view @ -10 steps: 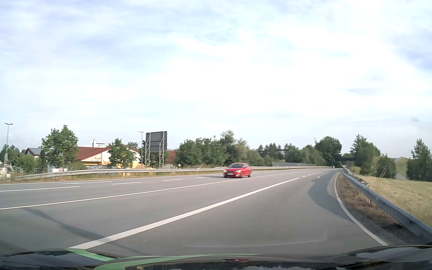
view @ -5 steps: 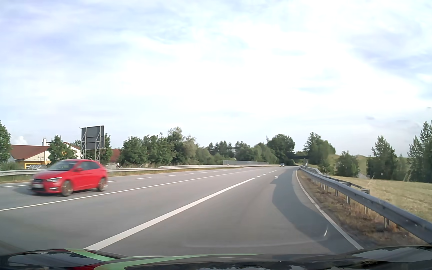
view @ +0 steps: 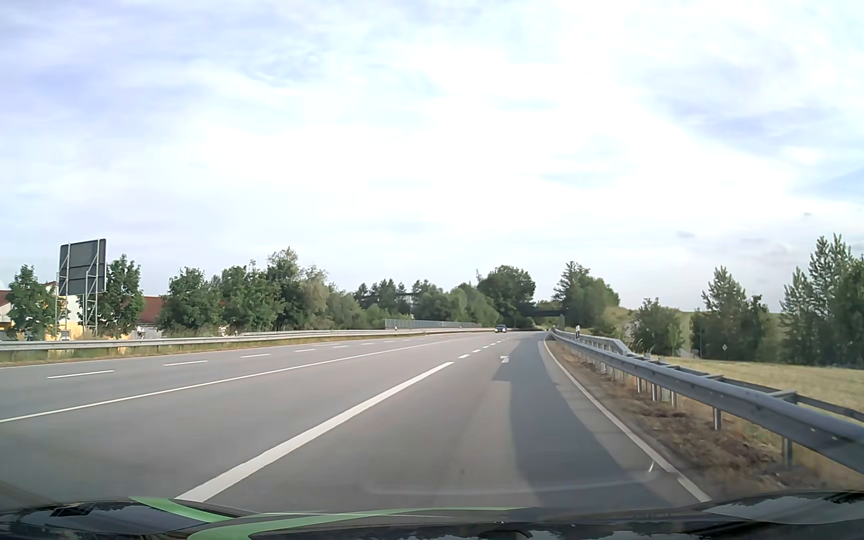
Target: Follow the waypoints while adhering to traffic rules and regulations
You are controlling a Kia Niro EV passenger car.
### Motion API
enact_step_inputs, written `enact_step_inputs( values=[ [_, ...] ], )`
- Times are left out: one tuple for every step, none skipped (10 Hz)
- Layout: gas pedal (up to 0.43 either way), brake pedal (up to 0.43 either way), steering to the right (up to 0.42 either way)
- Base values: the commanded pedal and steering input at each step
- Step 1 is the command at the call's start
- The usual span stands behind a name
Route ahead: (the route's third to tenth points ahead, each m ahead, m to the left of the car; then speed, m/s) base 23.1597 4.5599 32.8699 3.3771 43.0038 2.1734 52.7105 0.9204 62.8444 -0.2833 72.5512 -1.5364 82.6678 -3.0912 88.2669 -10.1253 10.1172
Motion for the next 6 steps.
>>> enact_step_inputs(
  values=[
    [0.461,0.000,0.044],
    [0.488,0.000,0.036],
    [0.512,0.000,0.029],
    [0.512,0.000,0.024],
    [0.520,0.000,0.020],
    [0.520,0.000,0.018]
  ],
)
